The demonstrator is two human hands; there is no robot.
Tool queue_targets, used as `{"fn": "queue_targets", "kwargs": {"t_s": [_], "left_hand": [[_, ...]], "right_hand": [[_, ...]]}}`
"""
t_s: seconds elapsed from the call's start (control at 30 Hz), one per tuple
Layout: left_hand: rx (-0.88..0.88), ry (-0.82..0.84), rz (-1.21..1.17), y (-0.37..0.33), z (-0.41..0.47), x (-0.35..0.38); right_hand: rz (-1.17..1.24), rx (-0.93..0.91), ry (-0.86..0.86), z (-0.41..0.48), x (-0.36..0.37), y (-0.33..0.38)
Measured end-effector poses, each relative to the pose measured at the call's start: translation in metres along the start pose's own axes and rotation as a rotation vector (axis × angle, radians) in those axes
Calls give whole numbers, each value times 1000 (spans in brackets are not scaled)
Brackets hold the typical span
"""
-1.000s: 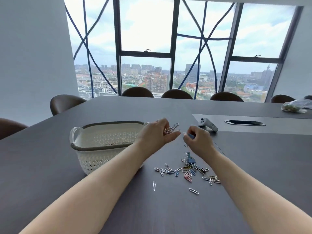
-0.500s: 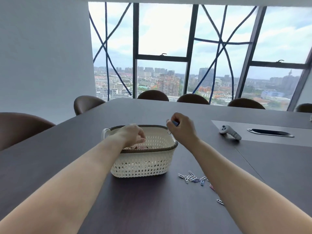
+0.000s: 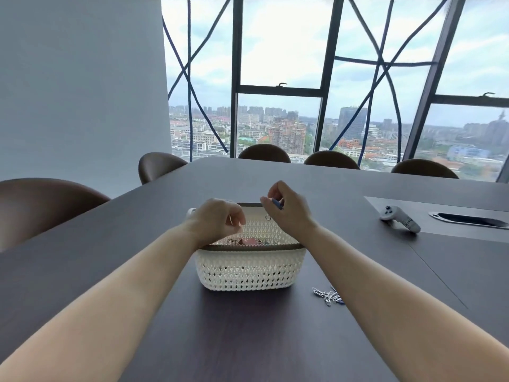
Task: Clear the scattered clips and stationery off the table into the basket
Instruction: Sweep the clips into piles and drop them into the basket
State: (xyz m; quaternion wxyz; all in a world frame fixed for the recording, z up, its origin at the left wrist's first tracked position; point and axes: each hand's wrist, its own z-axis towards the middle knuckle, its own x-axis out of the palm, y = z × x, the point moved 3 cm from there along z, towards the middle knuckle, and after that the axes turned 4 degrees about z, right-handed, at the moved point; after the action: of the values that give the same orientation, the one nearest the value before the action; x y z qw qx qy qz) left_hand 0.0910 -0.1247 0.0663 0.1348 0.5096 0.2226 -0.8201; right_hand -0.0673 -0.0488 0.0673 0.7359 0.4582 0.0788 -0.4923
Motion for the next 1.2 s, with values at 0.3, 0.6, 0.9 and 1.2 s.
{"fn": "queue_targets", "kwargs": {"t_s": [0.3,0.6,0.9,1.2], "left_hand": [[-33,-163,-16,14,-28,8],[-87,-220,110,4,-36,5],[32,-330,181,-58,-66,21],[246,515,2,-138,-128,121]], "right_hand": [[-278,55,213,-4,5,-1],[-318,46,299,-18,-7,-2],[-223,-27,44,-77,-56,-18],[-328,258,76,-205,-115,-86]]}}
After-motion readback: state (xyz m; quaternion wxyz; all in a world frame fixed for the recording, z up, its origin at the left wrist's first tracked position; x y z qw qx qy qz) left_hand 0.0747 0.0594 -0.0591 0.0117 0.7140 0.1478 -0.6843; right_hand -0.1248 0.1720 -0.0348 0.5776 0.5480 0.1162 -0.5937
